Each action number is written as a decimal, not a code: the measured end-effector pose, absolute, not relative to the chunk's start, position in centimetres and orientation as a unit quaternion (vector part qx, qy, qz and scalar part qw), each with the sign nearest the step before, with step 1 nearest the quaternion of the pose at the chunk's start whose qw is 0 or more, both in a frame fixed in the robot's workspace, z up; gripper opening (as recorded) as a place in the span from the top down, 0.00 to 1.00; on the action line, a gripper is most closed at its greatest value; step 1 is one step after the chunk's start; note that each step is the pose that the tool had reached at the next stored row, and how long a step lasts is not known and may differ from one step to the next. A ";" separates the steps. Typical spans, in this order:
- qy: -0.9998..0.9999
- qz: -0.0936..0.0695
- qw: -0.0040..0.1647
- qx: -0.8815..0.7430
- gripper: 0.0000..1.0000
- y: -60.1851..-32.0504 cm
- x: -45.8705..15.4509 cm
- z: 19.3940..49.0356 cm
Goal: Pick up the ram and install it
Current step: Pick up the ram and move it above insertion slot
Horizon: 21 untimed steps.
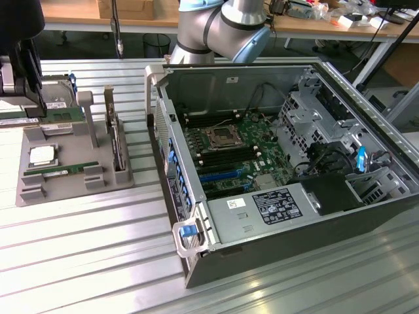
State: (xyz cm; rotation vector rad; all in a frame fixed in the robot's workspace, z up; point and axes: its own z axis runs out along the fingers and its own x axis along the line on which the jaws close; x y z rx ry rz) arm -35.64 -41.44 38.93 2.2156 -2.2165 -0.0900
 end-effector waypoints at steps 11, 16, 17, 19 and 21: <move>-0.707 -0.030 0.002 0.707 0.88 -41.4 -35.6 41.0; -0.707 -0.030 0.002 0.707 0.88 -41.4 -35.6 41.5; -0.707 -0.030 0.002 0.707 0.88 -41.4 -35.6 41.5; -0.707 -0.030 0.002 0.707 0.88 -41.4 -35.6 41.5; -0.707 -0.030 0.002 0.707 0.88 -41.4 -35.5 41.5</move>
